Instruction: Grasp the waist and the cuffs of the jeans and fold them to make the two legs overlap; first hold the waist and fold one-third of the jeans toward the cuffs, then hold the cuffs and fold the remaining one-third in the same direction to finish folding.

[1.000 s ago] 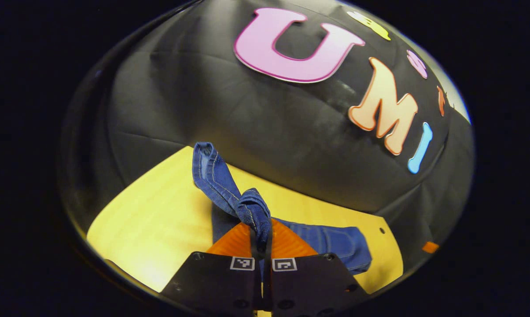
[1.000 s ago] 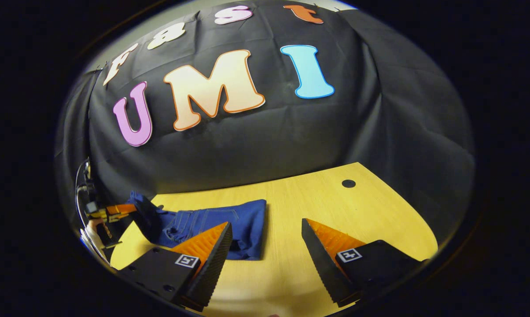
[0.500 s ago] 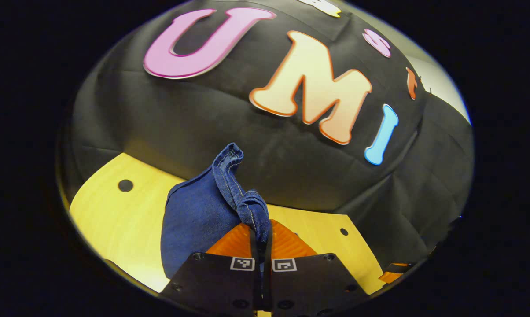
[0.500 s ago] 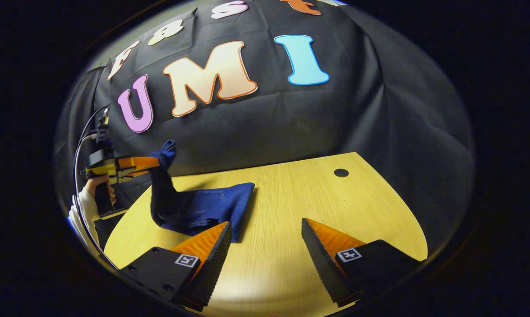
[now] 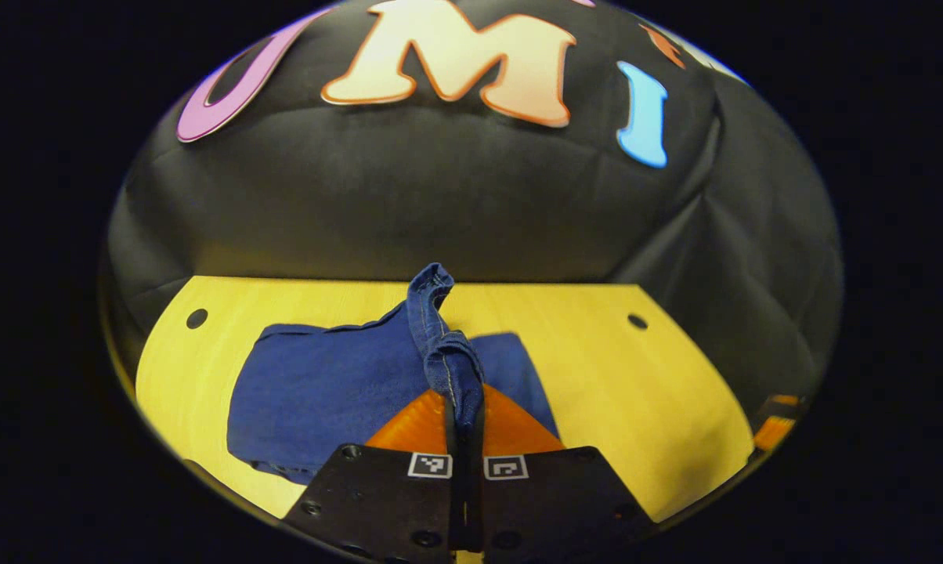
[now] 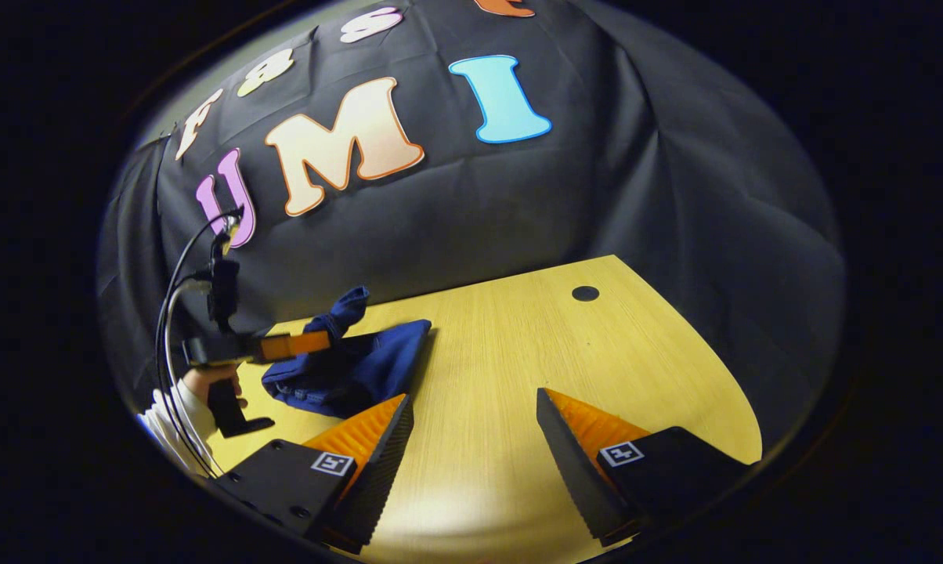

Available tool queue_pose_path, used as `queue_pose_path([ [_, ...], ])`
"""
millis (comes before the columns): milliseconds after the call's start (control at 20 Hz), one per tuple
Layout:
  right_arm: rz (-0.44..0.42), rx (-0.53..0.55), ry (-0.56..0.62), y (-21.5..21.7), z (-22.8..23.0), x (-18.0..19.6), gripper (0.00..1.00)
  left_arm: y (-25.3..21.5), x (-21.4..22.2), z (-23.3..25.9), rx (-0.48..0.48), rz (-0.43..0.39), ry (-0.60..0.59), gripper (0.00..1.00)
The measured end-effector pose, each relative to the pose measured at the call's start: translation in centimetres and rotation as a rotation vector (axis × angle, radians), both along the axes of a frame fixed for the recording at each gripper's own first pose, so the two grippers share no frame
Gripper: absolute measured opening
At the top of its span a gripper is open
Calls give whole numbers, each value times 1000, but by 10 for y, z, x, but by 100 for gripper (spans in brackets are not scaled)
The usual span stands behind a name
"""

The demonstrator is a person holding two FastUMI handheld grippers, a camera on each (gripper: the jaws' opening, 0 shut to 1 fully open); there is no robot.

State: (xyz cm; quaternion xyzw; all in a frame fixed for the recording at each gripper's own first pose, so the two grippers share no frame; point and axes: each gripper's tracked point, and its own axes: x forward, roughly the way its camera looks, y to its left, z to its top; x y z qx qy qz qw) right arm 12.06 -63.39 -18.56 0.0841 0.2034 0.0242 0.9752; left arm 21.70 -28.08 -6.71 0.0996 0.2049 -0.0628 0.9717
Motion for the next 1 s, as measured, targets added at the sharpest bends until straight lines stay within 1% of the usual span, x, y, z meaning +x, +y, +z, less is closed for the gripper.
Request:
queue_pose_path([
  [100, 11, -8, 8, 0, -2, -1, 98, 7, -7, -23, 119, -18, 13, 2],
  [150, 16, -11, 9, 2, -2, -1, 98, 8, -9, -35, 166, -31, 20, 5],
  [200, 21, -13, 10, 4, -3, -2, 98, 7, -12, -44, 192, -50, 28, 6],
  [250, 27, -14, 11, 8, -3, -2, 98, 3, -17, -51, 204, -70, 31, 14],
  [300, 32, -15, 13, 11, -3, -4, 98, -2, -24, -55, 211, -88, 31, 17],
  [350, 38, -15, 13, 15, -2, -4, 98, -5, -30, -57, 212, -94, 30, 36],
  [400, 42, -15, 12, 20, -1, -5, 98, -9, -37, -58, 181, -110, 29, 39],
  [550, 54, -6, 1, 36, 4, -12, 98, -17, -67, -41, 77, -111, -4, 82],
  [600, 59, -2, -10, 43, 7, -14, 100, -12, -78, -31, 57, -98, -22, 90],
  [650, 66, 2, -20, 51, 11, -18, 98, -5, -88, -20, 50, -82, -44, 91],
  [850, 79, -17, -40, 82, 15, -31, 98, 32, -138, 11, 44, -19, -93, 91],
  [1000, 91, -23, -63, 107, 21, -41, 98, 71, -169, 34, 39, 42, -134, 91],
])
